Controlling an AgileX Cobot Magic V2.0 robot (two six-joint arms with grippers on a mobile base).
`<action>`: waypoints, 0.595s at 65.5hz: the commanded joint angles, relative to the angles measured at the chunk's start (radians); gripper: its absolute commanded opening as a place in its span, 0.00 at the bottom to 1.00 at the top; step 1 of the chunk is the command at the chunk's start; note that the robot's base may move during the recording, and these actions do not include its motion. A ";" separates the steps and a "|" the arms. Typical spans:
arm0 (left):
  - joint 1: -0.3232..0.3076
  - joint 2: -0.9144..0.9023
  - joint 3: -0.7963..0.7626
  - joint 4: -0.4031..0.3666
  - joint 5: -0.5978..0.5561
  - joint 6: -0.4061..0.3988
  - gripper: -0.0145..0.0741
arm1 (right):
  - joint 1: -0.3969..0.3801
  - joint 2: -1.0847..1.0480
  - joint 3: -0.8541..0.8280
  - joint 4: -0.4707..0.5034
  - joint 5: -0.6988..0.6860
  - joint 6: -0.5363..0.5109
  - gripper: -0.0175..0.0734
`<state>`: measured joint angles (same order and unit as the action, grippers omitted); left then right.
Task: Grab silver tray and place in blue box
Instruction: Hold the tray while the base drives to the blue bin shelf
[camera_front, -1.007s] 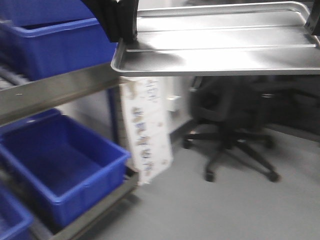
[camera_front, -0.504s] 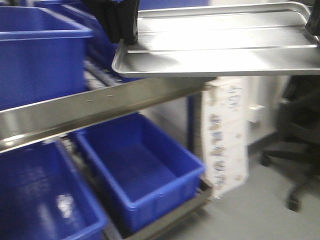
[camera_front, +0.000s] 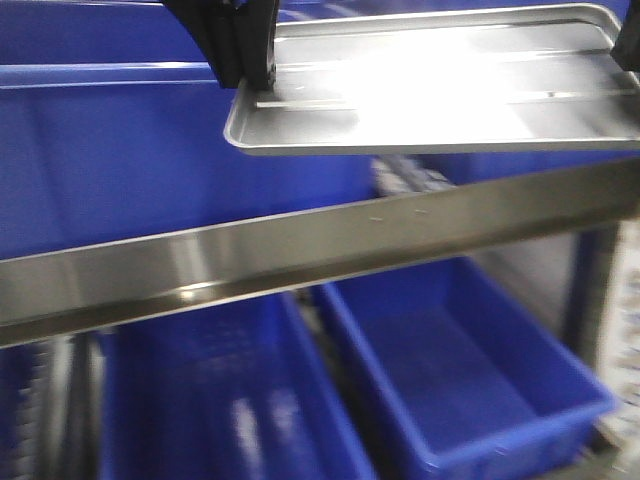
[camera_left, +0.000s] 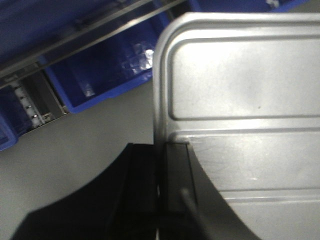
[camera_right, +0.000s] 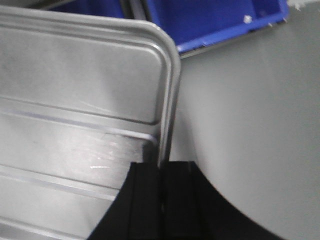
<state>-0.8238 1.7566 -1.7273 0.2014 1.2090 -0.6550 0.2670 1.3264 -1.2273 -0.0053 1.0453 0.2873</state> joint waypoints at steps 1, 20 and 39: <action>-0.001 -0.051 -0.024 0.029 0.060 0.013 0.04 | -0.005 -0.035 -0.039 -0.034 -0.056 -0.014 0.26; -0.002 -0.062 -0.024 0.067 0.083 0.013 0.04 | -0.005 -0.035 -0.039 -0.034 -0.056 -0.014 0.26; -0.002 -0.096 -0.024 0.108 0.081 0.013 0.04 | -0.005 -0.035 -0.039 -0.034 -0.056 -0.014 0.26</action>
<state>-0.8238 1.7209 -1.7273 0.2408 1.2110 -0.6563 0.2670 1.3264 -1.2273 0.0074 1.0237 0.2873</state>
